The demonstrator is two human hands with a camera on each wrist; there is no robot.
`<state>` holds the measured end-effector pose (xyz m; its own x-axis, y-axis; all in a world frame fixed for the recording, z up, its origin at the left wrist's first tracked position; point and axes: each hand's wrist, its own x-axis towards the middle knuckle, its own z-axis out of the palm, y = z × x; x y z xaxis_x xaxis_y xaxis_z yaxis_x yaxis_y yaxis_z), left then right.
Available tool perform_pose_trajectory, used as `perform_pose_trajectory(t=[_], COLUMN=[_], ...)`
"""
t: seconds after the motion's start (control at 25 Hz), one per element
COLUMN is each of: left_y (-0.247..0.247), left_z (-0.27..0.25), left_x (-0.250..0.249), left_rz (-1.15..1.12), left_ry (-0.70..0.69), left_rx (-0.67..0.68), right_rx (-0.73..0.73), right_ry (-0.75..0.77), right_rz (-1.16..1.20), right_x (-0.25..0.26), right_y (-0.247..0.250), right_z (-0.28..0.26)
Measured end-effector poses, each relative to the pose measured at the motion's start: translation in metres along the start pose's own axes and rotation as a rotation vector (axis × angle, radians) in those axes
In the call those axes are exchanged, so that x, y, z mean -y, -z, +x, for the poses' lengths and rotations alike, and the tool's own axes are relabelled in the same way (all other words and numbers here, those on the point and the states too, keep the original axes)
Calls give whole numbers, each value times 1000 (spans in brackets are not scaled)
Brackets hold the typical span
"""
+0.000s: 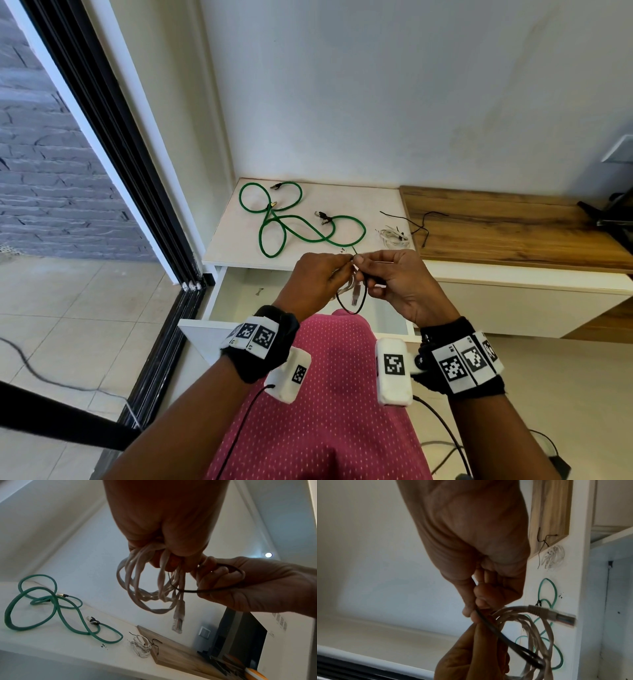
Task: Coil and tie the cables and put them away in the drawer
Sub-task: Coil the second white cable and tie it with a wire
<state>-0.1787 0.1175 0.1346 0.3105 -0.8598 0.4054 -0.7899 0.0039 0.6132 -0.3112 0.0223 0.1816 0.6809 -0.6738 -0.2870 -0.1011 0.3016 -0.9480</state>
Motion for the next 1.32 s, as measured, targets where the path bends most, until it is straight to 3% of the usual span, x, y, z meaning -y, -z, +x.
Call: perform_pose_trajectory(t=[0.32,0.48,0.64,0.84,1.0,1.2,1.32], left_y=[4,4,9,17,14,3,-2], left_z=[3,7,18,17,8,3,-9], left_x=[1,-2,-2,3,6,-5,1], left_rz=[124,95,117,180,131,89,-94], left_ry=[-97,-95,-138,-305,-248,-306,-123], left_rx=[85,122,122,91,51,148,131], right_rx=[8,-158,-204,-27,68,-102,-190], right_ry=[-86,11,104,74,45,45,71], right_rz=[60,95,53,-181,-206,-19,319], right_x=[-2,-7,-8,5,8,14,27], right_y=[7,-1,-7,3,11,14,27], right_z=[12,20,24,23,24,32,37])
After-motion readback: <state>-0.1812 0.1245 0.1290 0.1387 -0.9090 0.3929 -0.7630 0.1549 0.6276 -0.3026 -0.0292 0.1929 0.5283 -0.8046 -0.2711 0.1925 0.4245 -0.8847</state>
